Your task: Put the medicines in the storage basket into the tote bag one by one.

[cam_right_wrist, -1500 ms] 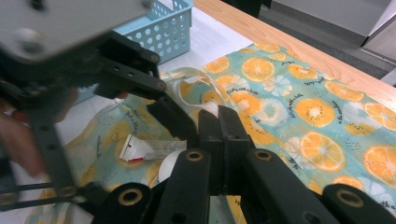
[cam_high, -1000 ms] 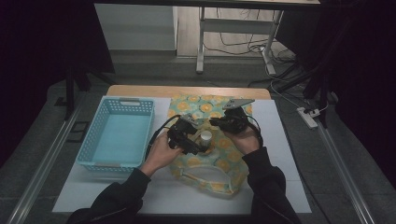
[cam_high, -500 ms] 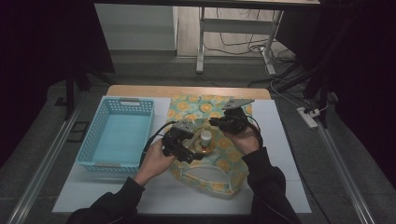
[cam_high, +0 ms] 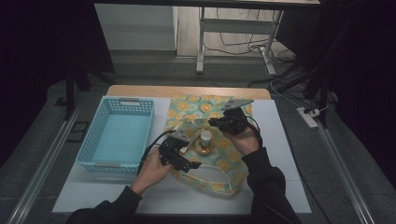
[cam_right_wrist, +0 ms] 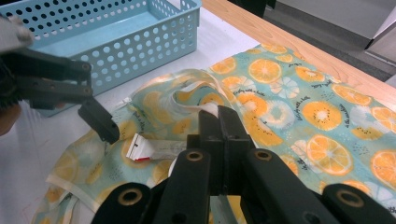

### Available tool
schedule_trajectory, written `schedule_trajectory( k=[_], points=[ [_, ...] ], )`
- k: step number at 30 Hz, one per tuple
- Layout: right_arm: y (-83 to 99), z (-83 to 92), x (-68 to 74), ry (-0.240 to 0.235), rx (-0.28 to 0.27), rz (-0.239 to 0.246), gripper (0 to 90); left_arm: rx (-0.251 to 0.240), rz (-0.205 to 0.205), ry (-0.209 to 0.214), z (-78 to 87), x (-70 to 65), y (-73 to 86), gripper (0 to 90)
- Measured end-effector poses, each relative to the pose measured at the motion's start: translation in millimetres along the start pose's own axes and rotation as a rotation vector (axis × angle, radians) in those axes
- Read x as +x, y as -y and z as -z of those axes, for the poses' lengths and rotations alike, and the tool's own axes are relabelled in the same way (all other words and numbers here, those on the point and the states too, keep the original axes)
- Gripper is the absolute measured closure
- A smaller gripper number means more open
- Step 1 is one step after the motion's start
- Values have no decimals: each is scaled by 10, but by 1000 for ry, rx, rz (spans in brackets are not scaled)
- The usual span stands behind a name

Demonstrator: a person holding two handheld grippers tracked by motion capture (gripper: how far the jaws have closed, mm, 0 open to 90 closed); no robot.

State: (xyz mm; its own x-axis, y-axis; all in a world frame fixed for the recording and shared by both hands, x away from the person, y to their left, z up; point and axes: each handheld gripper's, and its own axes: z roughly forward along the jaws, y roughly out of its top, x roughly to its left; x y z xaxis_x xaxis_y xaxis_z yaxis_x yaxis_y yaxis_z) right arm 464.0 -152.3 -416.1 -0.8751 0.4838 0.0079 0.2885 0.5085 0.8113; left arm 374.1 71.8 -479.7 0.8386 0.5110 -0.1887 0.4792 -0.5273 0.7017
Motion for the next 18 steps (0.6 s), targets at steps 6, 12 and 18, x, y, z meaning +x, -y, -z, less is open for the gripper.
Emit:
schedule_trajectory(
  k=[6,12,18],
  points=[
    [1,-1,6,-2,6,1,900,24,-10,-8,-65,-49,83,0],
    [1,3,6,-2,4,3,900,48,-7,-8,-147,-42,154,0],
    [4,-7,18,-5,7,4,900,72,-14,-25,-239,-30,194,0]
  ],
)
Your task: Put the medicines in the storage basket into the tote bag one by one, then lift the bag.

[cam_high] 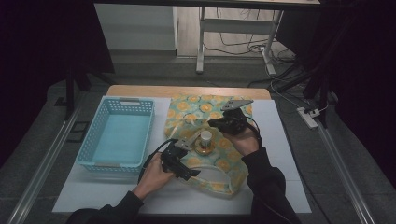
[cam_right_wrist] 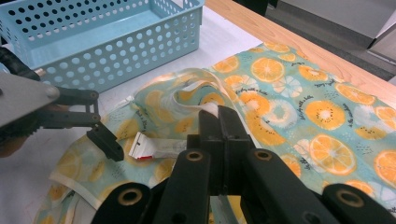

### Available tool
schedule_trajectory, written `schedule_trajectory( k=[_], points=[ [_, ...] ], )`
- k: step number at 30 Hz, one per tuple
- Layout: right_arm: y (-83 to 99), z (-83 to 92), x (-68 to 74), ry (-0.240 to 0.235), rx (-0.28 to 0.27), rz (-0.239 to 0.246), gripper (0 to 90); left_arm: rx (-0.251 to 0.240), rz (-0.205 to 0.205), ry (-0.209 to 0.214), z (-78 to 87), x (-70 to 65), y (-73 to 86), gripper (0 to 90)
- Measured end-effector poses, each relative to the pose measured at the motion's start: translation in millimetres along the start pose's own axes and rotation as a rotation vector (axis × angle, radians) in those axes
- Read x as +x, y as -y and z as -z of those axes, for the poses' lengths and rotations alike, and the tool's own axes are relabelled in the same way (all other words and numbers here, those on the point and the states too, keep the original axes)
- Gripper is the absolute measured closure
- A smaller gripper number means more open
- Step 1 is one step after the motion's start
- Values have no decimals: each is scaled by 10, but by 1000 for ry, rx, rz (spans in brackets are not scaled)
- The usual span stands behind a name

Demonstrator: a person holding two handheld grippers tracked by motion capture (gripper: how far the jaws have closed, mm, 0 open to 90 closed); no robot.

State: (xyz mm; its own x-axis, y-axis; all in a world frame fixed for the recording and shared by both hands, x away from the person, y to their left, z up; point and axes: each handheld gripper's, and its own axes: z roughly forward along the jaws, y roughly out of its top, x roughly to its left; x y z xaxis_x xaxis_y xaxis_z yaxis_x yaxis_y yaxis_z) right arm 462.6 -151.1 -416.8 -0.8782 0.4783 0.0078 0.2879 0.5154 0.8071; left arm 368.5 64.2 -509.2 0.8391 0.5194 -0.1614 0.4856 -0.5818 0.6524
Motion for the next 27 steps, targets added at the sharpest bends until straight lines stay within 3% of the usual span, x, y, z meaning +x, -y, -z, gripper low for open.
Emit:
schedule_trajectory(
  k=[6,18,22,24,27],
  points=[
    [-1,-7,3,1,1,1,900,26,4,-2,-112,51,44,0],
    [7,-16,3,-3,6,2,900,64,-6,-91,-262,120,93,24],
    [6,-9,2,-2,3,1,900,84,-34,-129,-255,103,93,76],
    [7,-10,1,-1,4,0,900,86,-35,-130,-250,103,92,85],
    [8,-12,3,-3,4,0,900,84,-39,-125,-217,103,86,180]
  ],
)
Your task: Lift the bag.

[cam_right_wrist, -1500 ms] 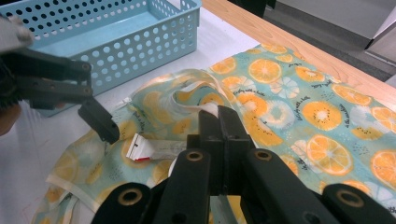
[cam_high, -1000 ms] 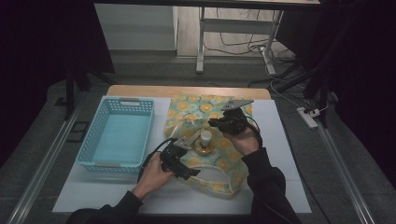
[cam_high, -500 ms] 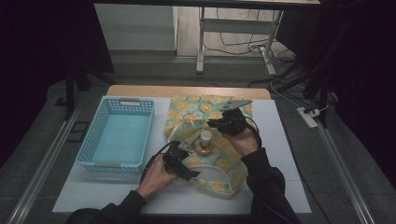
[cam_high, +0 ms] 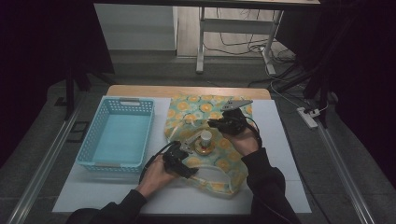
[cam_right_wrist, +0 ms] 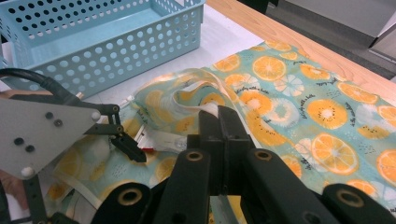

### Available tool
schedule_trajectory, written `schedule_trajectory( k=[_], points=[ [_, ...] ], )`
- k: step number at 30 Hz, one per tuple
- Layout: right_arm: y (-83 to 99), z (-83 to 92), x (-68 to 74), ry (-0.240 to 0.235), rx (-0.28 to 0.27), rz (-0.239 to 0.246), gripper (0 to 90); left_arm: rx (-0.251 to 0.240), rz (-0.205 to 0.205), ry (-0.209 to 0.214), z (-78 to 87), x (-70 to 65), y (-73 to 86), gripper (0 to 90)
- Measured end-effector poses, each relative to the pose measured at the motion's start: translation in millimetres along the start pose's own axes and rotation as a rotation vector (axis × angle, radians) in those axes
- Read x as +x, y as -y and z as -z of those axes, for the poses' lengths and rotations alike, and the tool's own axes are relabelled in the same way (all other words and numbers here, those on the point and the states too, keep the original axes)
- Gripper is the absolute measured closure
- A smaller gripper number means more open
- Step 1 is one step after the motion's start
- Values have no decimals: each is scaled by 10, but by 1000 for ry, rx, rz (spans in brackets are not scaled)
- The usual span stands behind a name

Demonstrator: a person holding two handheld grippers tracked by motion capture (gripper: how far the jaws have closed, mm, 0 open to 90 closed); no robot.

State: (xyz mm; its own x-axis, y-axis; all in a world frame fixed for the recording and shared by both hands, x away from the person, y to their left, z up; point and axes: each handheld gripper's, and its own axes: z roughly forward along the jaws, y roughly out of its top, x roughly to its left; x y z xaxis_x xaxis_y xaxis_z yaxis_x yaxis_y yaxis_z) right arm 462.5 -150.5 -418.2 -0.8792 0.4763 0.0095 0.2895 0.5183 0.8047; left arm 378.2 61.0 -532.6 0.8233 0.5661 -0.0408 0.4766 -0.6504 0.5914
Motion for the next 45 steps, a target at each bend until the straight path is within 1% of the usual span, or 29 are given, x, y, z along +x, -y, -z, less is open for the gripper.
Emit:
schedule_trajectory(
  k=[1,4,6,7,8,9,11,12,14,18,19,22,27,28,30,31,32,35,36,38,41,45],
  points=[
    [0,0,1,0,0,0,900,0,-8,8,13,-1,2,231],
    [0,0,1,0,0,0,900,-1,-14,15,37,-8,3,352],
    [1,-1,0,0,0,-2,900,-1,-9,20,55,1,2,473],
    [3,-2,-1,1,1,-3,900,-9,-2,24,56,6,7,530],
    [5,-2,-4,0,1,-2,900,-8,0,26,60,16,13,563],
    [6,-3,-5,-1,1,-3,900,-9,7,26,62,23,15,583],
    [7,-4,-6,-2,2,-2,900,-7,25,23,66,32,9,655],
    [8,-5,-6,-2,2,-2,900,-2,24,27,68,40,5,698],
    [10,-9,-4,0,6,-2,900,-3,38,45,65,47,2,779],
    [15,-17,-5,-3,9,-3,900,18,44,51,67,47,-29,852],
    [16,-19,-5,-3,10,-3,900,24,43,48,67,42,-37,883],
    [20,-18,-8,-2,14,-4,900,36,41,35,71,25,-54,892],
    [24,-18,-21,-2,17,-6,900,32,62,19,78,4,-64,895],
    [24,-18,-22,-1,17,-6,900,32,58,15,87,5,-64,895],
    [23,-15,-22,-3,17,-6,900,21,71,16,105,9,-66,895],
    [23,-15,-20,-2,18,-5,900,18,70,20,120,17,-68,895],
    [22,-15,-19,-2,18,-6,900,9,80,24,128,17,-72,896],
    [22,-18,-15,-6,19,-6,900,11,56,21,160,16,-85,896],
    [18,-15,-15,-10,20,-9,900,9,55,18,166,10,-90,896],
    [12,-7,-10,-9,17,-9,900,9,56,30,188,18,-101,897],
    [8,5,-13,-12,11,-9,900,-9,78,46,221,26,-116,897],
    [3,-2,-1,-17,12,-9,900,-27,78,58,275,32,-143,896]
  ],
)
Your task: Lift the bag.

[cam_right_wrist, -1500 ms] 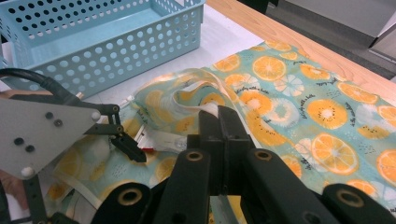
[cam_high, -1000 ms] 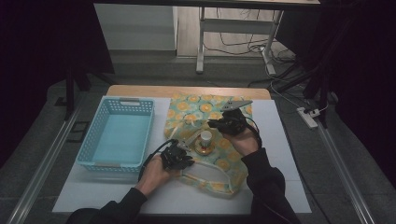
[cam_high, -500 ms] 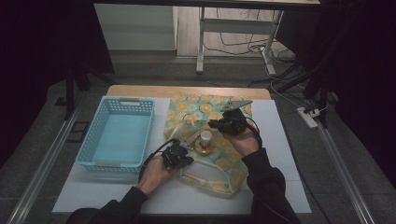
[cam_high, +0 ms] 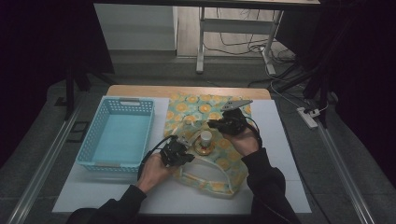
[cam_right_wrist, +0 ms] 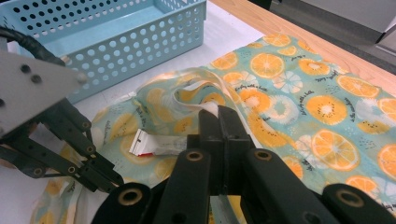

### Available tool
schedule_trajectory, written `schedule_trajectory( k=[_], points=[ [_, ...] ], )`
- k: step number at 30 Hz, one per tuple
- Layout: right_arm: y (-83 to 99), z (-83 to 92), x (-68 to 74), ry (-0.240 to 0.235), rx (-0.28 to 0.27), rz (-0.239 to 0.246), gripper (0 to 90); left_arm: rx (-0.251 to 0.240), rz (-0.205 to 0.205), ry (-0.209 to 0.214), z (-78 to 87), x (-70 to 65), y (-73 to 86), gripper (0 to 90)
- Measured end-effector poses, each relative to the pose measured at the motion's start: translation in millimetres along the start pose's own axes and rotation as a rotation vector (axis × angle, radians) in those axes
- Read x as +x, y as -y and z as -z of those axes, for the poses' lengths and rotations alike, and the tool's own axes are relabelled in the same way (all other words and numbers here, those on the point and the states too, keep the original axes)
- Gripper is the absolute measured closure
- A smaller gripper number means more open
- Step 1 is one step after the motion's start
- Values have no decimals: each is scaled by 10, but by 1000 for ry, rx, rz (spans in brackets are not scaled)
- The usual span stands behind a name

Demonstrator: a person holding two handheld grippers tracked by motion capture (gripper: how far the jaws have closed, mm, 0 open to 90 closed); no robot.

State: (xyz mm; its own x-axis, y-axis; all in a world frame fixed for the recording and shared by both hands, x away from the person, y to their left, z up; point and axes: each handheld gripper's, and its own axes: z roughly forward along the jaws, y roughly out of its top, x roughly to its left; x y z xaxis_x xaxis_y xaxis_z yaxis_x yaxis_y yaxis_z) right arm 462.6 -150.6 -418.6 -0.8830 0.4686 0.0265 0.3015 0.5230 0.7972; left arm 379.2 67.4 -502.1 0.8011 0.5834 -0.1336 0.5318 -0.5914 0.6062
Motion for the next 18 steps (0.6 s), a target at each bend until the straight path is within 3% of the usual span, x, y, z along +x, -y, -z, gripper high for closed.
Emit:
schedule_trajectory(
  k=[18],
  points=[
    [-47,9,29,-20,2,1,900,-37,33,62,190,42,-107,897]
  ],
)
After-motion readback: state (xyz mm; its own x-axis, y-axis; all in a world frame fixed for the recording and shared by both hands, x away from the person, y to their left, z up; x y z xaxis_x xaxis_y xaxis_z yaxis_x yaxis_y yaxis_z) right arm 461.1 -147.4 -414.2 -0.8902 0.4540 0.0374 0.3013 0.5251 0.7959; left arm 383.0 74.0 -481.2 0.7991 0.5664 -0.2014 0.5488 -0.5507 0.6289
